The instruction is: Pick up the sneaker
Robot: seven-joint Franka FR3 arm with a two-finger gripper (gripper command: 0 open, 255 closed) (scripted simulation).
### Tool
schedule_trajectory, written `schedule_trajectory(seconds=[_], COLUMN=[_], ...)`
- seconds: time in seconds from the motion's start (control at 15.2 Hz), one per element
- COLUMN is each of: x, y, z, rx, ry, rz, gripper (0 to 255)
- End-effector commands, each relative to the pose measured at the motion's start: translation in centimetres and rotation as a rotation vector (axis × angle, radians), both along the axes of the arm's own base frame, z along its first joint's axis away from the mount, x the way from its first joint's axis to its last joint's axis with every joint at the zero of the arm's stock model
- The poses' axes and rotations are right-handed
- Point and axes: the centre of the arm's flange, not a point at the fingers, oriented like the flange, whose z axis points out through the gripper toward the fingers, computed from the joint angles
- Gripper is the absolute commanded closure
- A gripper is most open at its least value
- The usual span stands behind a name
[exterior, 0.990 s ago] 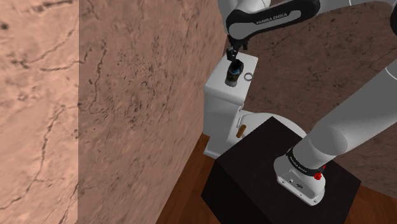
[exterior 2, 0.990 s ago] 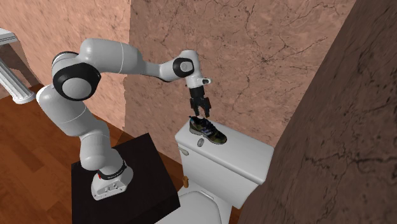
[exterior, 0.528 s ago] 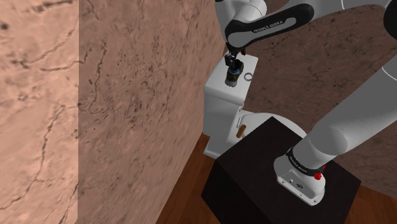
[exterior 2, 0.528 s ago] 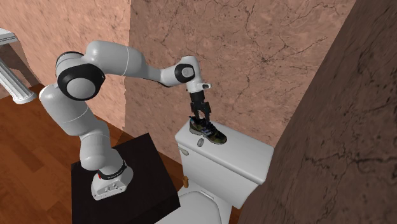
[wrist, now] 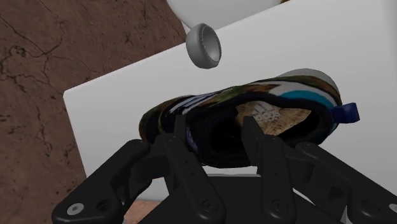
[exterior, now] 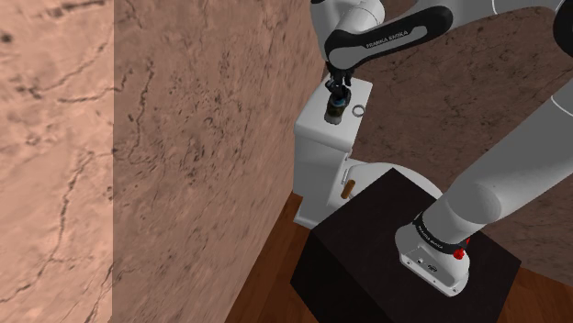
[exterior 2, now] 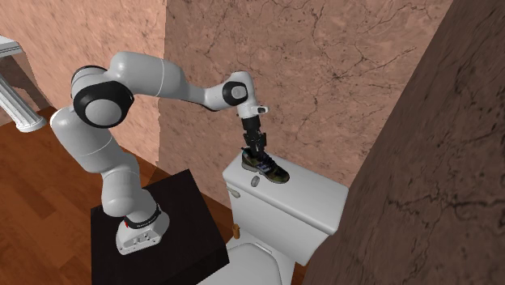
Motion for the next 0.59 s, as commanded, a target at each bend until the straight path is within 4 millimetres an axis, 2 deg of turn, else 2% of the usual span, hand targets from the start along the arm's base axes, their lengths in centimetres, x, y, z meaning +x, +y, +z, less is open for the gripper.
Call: schedule_trajectory(seconds=[0.0,0.53], x=[-0.1,-0.1], y=[-0.1,-0.1], z=[-0.5,3.4], rx=[0.001,0.002], ry=[0.008,0.008], rz=[-0.004,-0.004], gripper=[255,255])
